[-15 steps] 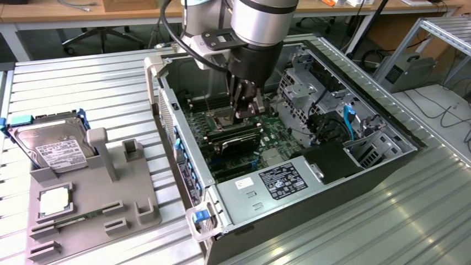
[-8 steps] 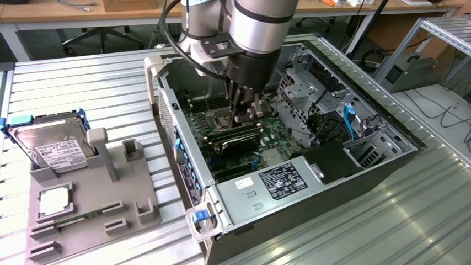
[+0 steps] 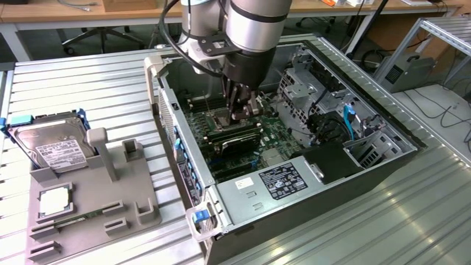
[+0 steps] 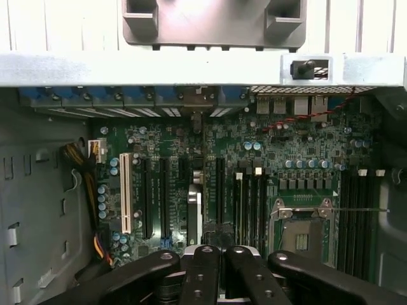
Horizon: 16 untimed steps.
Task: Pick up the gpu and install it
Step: 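Press down on the gpu until it lock into place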
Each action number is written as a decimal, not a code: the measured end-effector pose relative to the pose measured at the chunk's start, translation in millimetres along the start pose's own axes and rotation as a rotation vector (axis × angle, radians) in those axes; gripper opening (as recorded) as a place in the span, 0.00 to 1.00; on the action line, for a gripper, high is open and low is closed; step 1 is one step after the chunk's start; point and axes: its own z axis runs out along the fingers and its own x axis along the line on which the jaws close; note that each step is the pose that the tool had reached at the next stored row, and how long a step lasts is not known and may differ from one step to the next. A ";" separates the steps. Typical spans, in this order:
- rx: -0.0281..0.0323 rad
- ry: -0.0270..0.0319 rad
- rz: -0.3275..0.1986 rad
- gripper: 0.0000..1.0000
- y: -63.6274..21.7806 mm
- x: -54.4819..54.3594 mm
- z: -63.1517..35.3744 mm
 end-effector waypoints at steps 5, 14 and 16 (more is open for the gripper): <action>-0.0001 -0.0006 0.000 0.11 -0.2 0.1 10.1; -0.0001 -0.0008 0.000 0.11 -1.6 0.6 26.2; -0.0003 -0.0004 0.000 0.11 -1.6 0.6 26.7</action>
